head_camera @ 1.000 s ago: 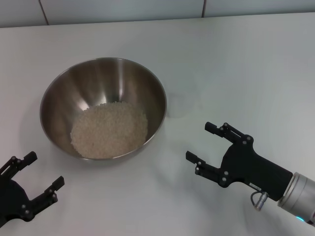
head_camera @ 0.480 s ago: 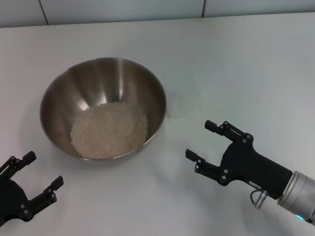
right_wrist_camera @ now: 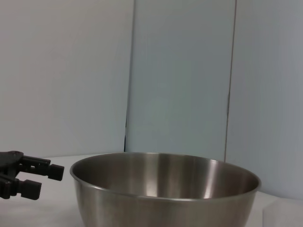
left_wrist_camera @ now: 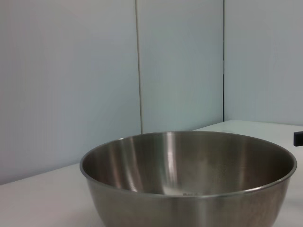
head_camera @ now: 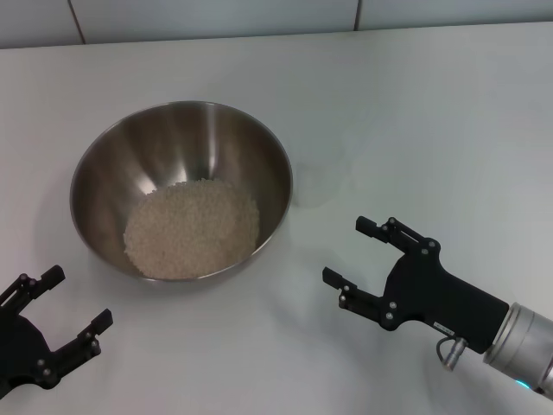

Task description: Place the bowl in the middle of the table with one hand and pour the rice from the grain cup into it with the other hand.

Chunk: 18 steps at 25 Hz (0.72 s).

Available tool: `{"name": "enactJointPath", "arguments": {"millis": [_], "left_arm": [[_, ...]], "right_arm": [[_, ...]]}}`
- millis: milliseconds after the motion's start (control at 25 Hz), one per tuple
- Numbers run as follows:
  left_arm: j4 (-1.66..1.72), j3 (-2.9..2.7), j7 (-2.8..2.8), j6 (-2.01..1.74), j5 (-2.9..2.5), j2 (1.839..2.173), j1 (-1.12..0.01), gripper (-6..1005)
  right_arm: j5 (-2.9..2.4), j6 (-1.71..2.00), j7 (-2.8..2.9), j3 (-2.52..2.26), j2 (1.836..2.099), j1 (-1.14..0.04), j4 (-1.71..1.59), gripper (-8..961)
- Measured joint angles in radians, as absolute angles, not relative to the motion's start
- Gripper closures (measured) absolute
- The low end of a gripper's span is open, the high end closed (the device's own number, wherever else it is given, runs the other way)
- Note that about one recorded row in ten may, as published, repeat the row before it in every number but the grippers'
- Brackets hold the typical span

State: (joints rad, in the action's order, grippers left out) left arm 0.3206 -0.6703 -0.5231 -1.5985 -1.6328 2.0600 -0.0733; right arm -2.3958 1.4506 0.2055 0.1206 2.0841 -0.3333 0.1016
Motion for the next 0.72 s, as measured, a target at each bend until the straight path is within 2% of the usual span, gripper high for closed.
{"name": "enactJointPath", "arguments": {"millis": [720], "left_arm": [[0.326, -0.667, -0.525, -1.623, -1.632, 2.058, -0.061, 155]], "right_arm": [[-2.398, 1.454, 0.205, 0.12, 2.085, -0.336, 0.104, 180]]}}
